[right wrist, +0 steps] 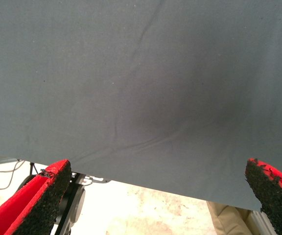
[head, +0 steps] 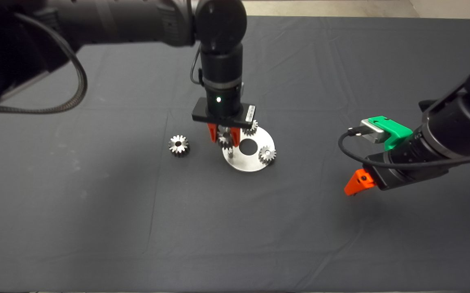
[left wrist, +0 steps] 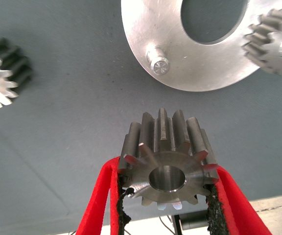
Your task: Remove an incorrectly installed larger gear and replace it with the correct smaller gear
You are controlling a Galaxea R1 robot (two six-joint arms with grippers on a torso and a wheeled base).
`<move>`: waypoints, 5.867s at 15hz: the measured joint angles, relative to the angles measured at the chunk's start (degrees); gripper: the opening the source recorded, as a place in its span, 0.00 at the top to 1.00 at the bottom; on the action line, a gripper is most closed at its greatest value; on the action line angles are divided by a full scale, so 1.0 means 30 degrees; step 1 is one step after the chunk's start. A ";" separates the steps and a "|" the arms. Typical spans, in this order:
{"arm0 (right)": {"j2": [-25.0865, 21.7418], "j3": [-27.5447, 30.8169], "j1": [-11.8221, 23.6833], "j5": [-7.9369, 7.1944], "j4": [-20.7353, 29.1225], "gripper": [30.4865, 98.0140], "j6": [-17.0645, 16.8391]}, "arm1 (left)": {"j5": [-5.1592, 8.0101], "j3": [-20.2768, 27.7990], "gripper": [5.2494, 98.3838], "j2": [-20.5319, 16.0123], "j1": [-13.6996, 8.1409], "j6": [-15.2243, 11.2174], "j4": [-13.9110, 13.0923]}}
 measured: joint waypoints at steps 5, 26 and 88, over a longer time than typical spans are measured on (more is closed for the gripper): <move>-0.0142 0.0073 0.0037 -0.0008 0.0048 0.06 -0.0093 | -0.0002 -0.0482 0.73 0.0145 0.0178 -0.0138 0.0725; -0.0308 -0.0687 0.0341 -0.0008 0.0077 0.06 -0.1516 | -0.0063 -0.2093 0.74 0.0817 0.2263 -0.1077 0.2846; -0.0959 -0.2397 0.1077 0.0049 0.0617 0.06 -0.3235 | -0.0316 -0.0870 0.74 0.0354 0.2364 -0.4549 0.3124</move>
